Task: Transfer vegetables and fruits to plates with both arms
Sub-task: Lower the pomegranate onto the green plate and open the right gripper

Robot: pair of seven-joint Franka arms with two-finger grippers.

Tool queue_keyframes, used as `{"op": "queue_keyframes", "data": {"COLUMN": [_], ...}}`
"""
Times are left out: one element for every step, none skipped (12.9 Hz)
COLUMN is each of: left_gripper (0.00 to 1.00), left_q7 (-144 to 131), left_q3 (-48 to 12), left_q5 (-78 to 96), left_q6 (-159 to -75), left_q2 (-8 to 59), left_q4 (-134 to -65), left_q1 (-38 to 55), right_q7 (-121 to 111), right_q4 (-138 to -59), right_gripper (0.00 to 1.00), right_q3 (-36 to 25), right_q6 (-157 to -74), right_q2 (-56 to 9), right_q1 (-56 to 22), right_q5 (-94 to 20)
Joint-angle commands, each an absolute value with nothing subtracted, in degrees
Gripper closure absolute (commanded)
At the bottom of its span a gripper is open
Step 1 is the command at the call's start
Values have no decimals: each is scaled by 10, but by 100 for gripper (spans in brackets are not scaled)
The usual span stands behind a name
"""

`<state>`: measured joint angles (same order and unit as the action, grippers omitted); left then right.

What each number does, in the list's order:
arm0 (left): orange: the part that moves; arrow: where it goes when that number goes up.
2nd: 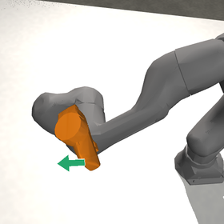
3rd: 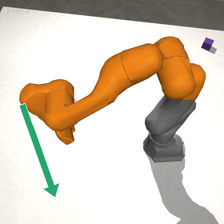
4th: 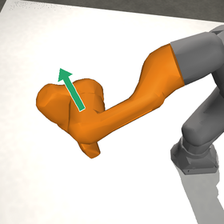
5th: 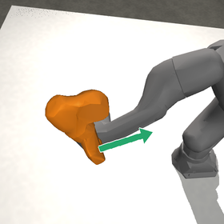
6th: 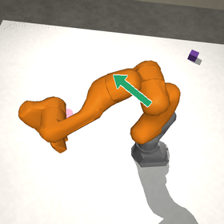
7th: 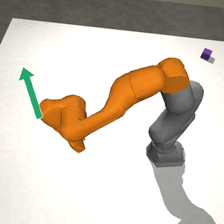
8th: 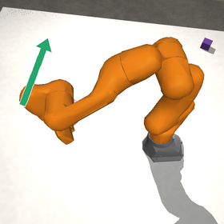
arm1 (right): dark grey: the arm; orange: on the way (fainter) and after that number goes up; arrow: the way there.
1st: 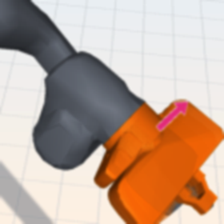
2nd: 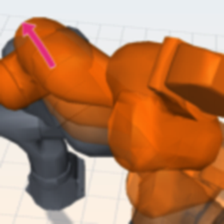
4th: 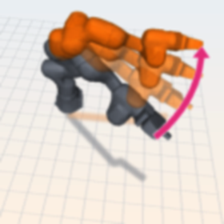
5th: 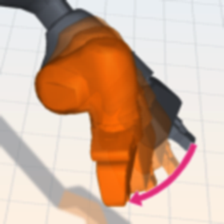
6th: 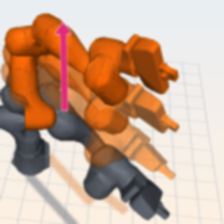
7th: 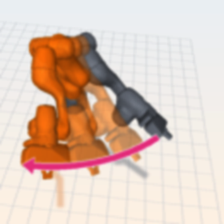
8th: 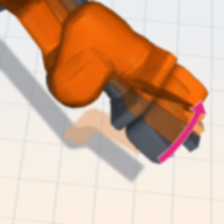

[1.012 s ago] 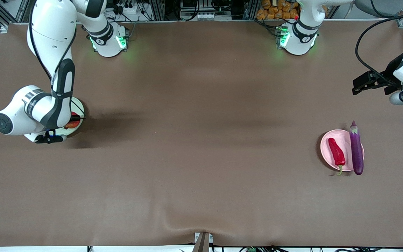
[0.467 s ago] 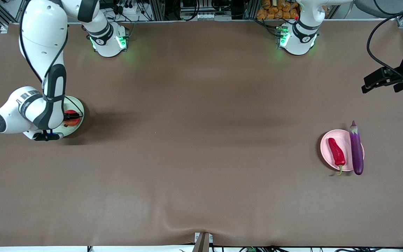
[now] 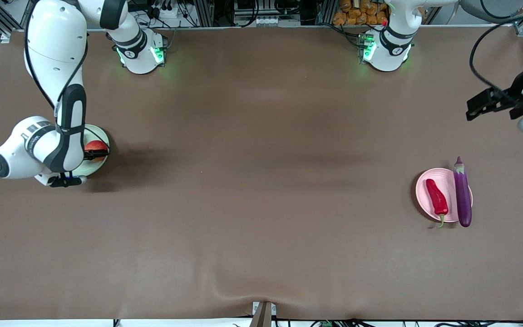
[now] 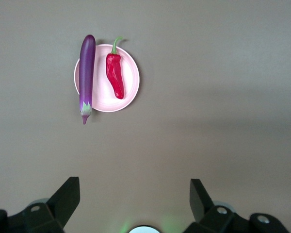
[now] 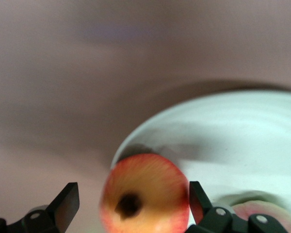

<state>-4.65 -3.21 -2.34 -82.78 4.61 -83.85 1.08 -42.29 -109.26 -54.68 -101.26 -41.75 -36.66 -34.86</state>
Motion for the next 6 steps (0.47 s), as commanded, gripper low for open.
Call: {"op": "queue_keyframes", "data": {"left_gripper": [0, 0, 0, 0, 0, 0], "left_q7": [-48, -52, -53, -53, -53, -53], "left_q3": [-34, -35, -35, -36, -36, -37], "left_q5": [-26, -28, -31, -30, -26, -25], "left_q6": [-817, -817, -817, -818, -818, -819], "left_q2": [57, 57, 57, 57, 56, 56], "left_q4": [-823, -822, -822, -821, -821, -821], "left_q1": [5, 7, 11, 11, 10, 10], "right_q7": [-430, -421, -396, -363, -333, -326], "right_q4": [-966, -927, -884, -835, -803, -784], "right_gripper": [0, 0, 0, 0, 0, 0], "right_q3": [-550, -550, -550, -550, -548, -549], "right_q6": [-921, -900, -882, -846, -816, -801], "right_q2": [-405, -406, -406, -409, -409, -408], "right_q1": [-333, -327, -321, -310, -302, -301], "right_q5": [-347, -348, -347, -346, -345, -344]}}
